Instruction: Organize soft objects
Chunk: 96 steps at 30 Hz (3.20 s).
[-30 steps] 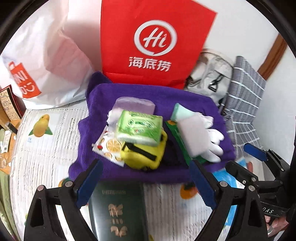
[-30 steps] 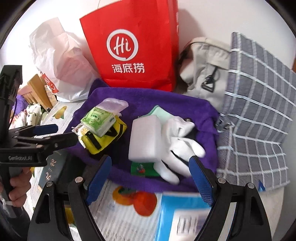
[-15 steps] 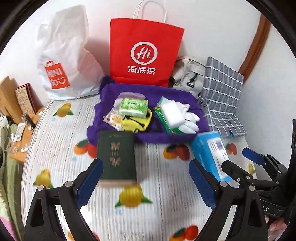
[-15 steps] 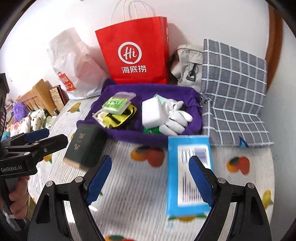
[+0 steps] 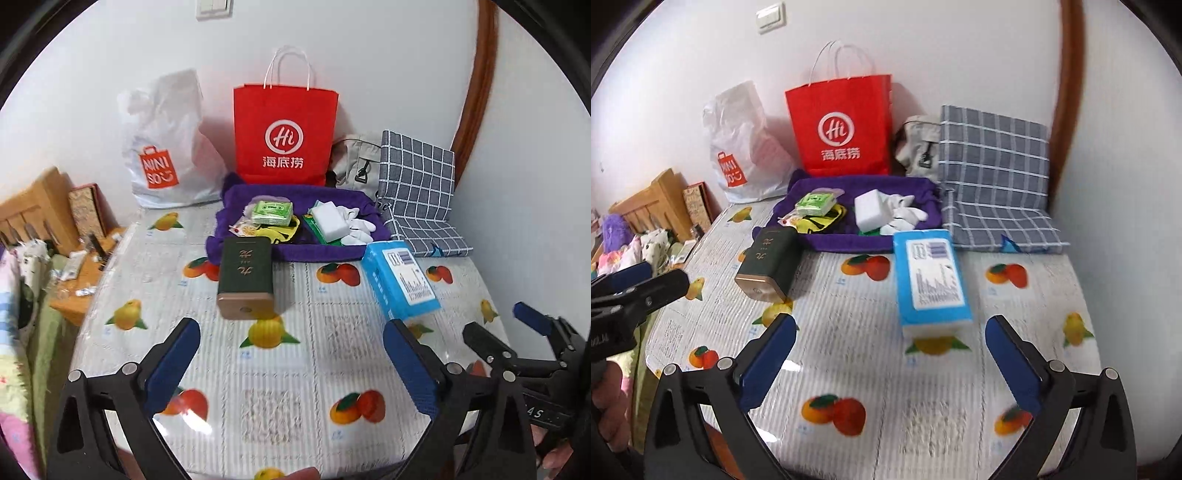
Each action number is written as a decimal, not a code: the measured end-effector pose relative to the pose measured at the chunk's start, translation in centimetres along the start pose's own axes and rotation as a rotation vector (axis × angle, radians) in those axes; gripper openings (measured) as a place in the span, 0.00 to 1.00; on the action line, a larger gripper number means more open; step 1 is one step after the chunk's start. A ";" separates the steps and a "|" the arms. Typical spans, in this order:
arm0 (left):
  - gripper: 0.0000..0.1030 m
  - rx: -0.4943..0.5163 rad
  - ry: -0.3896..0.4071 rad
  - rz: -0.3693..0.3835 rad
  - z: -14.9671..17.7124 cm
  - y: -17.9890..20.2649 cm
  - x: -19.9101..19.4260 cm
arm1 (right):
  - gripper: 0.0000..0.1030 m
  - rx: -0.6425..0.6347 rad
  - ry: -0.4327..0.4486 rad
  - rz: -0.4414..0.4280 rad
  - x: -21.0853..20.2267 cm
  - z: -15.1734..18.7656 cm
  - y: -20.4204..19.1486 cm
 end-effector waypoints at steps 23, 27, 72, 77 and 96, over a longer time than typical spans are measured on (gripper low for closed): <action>0.98 -0.049 0.085 0.041 4.4 1.2 -6.9 | 0.99 0.048 0.034 0.010 -7.5 5.7 0.8; 0.98 -0.048 0.084 0.042 4.5 1.2 -7.0 | 0.99 0.048 0.034 0.006 -7.5 5.8 0.7; 0.98 -0.041 0.086 0.037 4.8 1.4 -7.4 | 0.99 0.050 0.053 0.011 -8.6 5.7 1.1; 0.98 -0.041 0.086 0.036 4.8 1.5 -7.4 | 0.99 0.049 0.054 0.010 -8.7 5.8 1.1; 0.98 -0.042 0.087 0.035 4.8 1.5 -7.5 | 0.99 0.050 0.059 0.007 -9.0 5.4 0.9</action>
Point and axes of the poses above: each gripper's, at about its wrist camera, not at the fingertips, and x roughly the way its jaws point, y to its right, z to its underside, the point moved 10 cm from there along x, roughly the way its jaws point, and after that the axes turned 2 degrees about -x, right-handed, at the moved point
